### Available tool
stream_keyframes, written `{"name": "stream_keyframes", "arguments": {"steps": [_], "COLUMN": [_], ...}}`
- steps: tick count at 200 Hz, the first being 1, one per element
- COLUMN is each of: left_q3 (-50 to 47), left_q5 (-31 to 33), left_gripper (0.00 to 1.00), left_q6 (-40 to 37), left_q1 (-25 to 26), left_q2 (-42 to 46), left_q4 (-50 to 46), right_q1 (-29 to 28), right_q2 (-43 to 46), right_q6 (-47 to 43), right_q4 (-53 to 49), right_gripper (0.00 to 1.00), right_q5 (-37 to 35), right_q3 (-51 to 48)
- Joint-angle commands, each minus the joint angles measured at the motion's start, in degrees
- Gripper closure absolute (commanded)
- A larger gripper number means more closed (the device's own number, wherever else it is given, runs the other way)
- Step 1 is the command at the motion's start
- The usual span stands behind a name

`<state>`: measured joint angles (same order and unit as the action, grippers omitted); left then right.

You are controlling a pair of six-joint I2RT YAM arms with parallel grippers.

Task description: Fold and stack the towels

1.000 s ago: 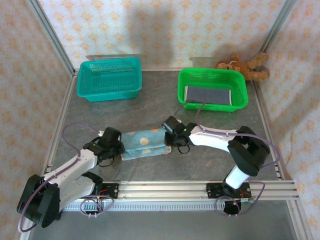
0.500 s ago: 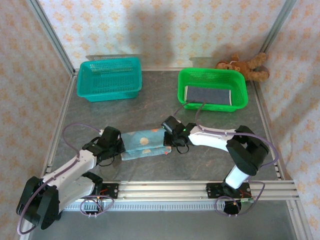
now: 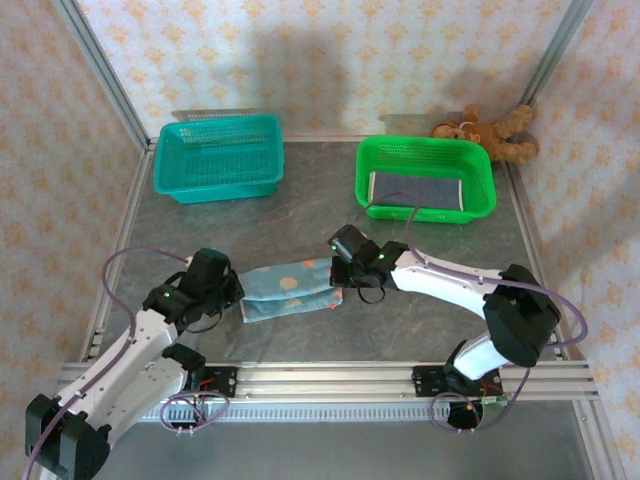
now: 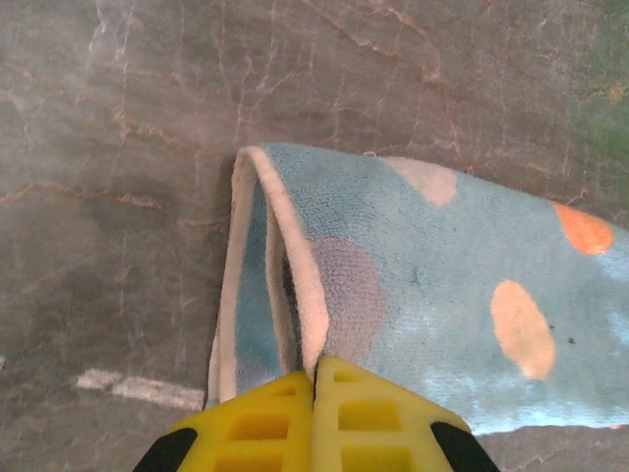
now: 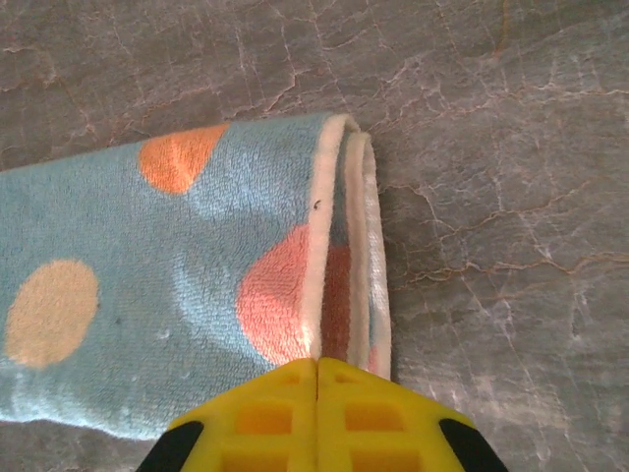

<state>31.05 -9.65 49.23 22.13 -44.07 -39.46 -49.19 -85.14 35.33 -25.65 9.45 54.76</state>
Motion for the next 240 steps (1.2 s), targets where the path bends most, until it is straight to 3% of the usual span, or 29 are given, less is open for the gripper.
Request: {"name": "stream_keyframes", "arguments": {"steps": [1, 86, 119, 131, 154, 194, 240], "left_q3": [1.71, -7.97, -11.80, -13.01, -13.20, -7.61, -3.07], "left_q5": [-1.04, -3.68, -3.10, -3.07, -3.06, 0.72, 3.54], "left_gripper": [1.00, 1.00, 1.00, 0.81, 0.59, 0.54, 0.48], "left_q6": [3.33, 12.72, 13.05, 13.21, 12.75, 7.93, 0.75], "left_q1": [0.69, 5.57, 5.87, 5.91, 5.89, 5.91, 5.68], "left_q2": [2.00, 4.83, 4.71, 4.28, 3.22, 0.50, -9.68], "left_q4": [-6.28, -3.30, -0.98, 0.32, 2.04, 0.07, 5.71], "right_q1": [0.23, 0.23, 0.12, 0.08, -0.29, -0.34, -0.36], "right_q2": [2.44, -0.77, -3.23, -3.50, -2.73, -1.64, -5.27], "right_q6": [-0.70, 0.73, 0.56, 0.46, 0.04, -2.28, -4.86], "right_q4": [-3.36, 1.15, 3.10, 3.51, 3.48, 4.19, 8.44], "right_gripper": [1.00, 1.00, 1.00, 0.95, 0.69, 0.59, 0.54], "right_q5": [-0.89, 0.72, 1.49, 1.68, 1.50, 0.36, -2.28], "right_q3": [0.73, -5.25, -6.55, -6.73, -6.60, -5.60, -3.31]}}
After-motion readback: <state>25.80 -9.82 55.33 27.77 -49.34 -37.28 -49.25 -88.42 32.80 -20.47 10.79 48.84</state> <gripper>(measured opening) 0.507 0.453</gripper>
